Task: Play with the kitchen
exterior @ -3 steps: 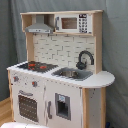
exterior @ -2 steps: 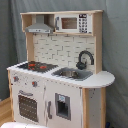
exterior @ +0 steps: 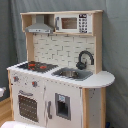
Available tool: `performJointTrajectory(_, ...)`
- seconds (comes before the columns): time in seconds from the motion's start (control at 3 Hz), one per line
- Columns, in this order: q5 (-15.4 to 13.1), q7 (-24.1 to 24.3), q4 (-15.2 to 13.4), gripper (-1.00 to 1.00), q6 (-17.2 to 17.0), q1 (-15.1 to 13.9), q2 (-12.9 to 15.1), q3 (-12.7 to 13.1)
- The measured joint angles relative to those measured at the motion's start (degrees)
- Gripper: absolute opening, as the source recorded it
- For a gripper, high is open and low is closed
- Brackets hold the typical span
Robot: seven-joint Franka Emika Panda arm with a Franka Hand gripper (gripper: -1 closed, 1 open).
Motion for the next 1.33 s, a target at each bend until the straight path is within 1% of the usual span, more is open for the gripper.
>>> performJointTrajectory(0.33, -2.14, -0.76, 0.94, 1.00, 1.64, -4.47, 0.03, -3.22)
performJointTrajectory(0.67, -3.64, -1.20, 2.64, 1.00, 3.83, -10.44, 0.22, -5.61)
performJointTrajectory(1.0, -3.63, -2.27, 4.90, 1.00, 6.95, -15.80, 0.88, -6.63)
performJointTrajectory(1.33, -3.59, -4.92, 7.53, 1.00, 10.33, -20.90, 1.30, -8.25)
